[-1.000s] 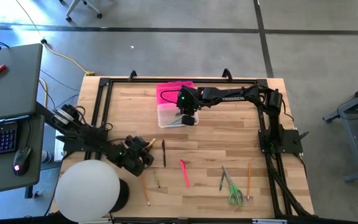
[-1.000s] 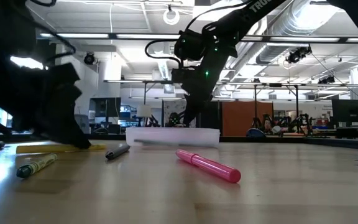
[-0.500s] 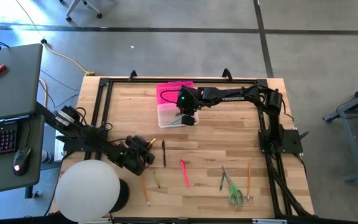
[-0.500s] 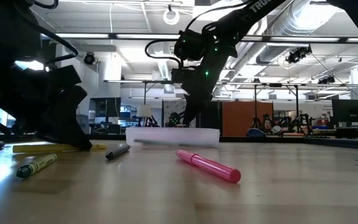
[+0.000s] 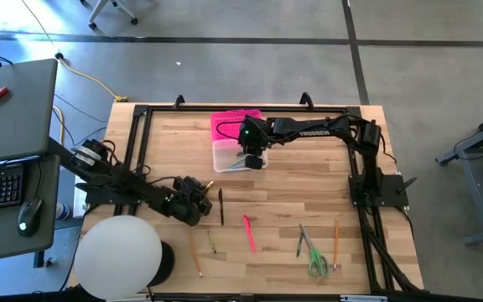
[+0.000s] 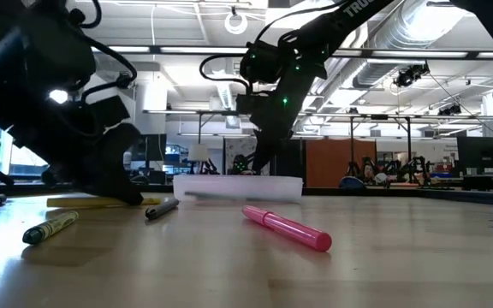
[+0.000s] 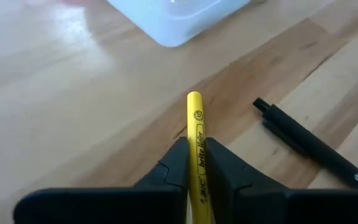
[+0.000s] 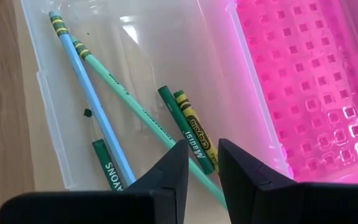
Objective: Pick & place school supplies into a supply box
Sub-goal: Put the yellow pen into the pink supply box
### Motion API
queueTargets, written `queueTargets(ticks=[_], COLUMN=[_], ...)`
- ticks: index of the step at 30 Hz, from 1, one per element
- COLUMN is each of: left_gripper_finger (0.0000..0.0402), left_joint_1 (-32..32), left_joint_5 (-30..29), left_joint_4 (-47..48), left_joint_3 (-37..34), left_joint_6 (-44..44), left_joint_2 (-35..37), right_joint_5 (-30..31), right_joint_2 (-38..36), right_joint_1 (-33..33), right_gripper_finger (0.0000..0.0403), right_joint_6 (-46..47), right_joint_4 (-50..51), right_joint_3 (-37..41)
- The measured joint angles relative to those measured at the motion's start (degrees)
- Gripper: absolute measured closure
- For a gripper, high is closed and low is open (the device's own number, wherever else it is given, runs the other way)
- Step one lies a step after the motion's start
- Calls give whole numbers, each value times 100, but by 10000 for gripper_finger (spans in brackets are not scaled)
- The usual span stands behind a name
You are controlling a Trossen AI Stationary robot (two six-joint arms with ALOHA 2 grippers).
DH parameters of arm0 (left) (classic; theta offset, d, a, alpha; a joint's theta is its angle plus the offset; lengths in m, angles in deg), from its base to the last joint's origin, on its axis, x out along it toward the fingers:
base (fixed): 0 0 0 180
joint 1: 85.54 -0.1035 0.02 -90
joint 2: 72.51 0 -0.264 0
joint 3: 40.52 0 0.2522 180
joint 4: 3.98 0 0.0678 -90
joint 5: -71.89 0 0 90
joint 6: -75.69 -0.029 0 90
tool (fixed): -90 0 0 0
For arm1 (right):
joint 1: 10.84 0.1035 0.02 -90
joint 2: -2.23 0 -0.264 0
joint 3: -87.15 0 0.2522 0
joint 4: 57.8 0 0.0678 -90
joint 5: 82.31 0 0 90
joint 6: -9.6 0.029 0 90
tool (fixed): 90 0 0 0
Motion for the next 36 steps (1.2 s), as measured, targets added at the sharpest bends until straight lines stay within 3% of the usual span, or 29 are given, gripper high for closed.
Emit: queueTargets(ticks=[5,16,36], left_gripper_finger=[324,321,321], left_joint_1=[-2,17,-6], left_joint_5=[-440,-1078,-1116], left_joint_4=[11,-1079,-1481], left_joint_3=[-266,-445,-409], left_joint_6=[-20,-100,-533], left_joint_2=[-24,-693,-808], right_joint_5=[-9,-210,-214], right_joint_2=[0,0,0], right_joint_1=[0,0,0], right_gripper_finger=[336,336,336], right_joint_6=[-1,-46,-46], right_joint_4=[0,2,-7], right_joint_3=[0,7,7])
